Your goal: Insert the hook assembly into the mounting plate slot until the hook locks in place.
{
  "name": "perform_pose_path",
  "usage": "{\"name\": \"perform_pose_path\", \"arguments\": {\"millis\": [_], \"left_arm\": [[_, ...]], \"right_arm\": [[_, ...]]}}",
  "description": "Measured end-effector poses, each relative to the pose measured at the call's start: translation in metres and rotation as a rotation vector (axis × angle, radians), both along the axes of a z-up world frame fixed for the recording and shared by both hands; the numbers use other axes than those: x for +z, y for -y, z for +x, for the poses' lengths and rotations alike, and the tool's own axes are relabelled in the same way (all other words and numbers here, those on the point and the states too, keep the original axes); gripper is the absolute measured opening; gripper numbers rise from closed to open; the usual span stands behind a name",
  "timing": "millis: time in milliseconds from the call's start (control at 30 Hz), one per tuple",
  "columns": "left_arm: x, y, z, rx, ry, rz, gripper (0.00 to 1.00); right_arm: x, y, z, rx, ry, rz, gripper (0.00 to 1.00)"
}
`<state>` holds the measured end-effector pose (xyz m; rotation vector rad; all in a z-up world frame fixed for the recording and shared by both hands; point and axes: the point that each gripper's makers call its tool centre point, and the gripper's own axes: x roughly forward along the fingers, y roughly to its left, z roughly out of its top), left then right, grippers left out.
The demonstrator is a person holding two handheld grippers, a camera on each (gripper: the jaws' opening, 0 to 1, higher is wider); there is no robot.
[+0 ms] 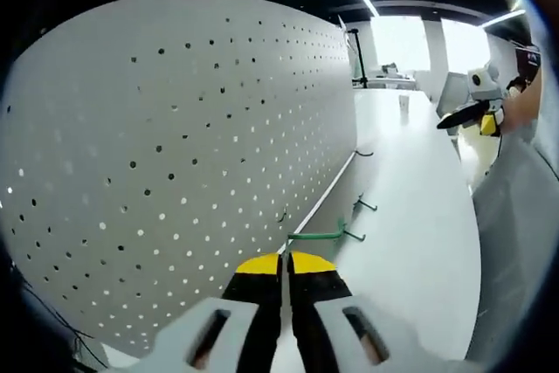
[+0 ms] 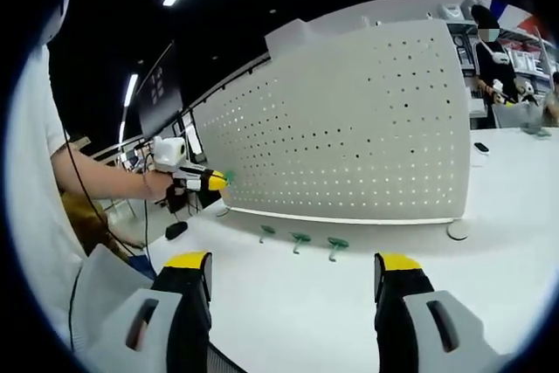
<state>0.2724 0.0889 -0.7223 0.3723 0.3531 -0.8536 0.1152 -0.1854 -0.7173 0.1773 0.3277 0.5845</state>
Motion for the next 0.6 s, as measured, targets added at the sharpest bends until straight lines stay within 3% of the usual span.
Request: {"name": "perform_pose_path", "arguments": {"millis": [500, 533, 600], "left_arm": [[0.020, 0.017, -0.026, 0.014, 0.041, -0.085, 0.01], [0.024, 0.021, -0.030, 0.022, 0.031, -0.124, 0.01], [0.030, 0.023, -0.034, 0.026, 0.042, -0.139, 0.01]], "right_arm": [[0.005, 0.000, -0.004, 0.001, 0.014, 0.023, 0.73], [0.005, -0.001, -0.005, 0.001, 0.014, 0.024, 0.73], [0.005, -0.001, -0.005, 0.002, 0.013, 0.023, 0.73]]}}
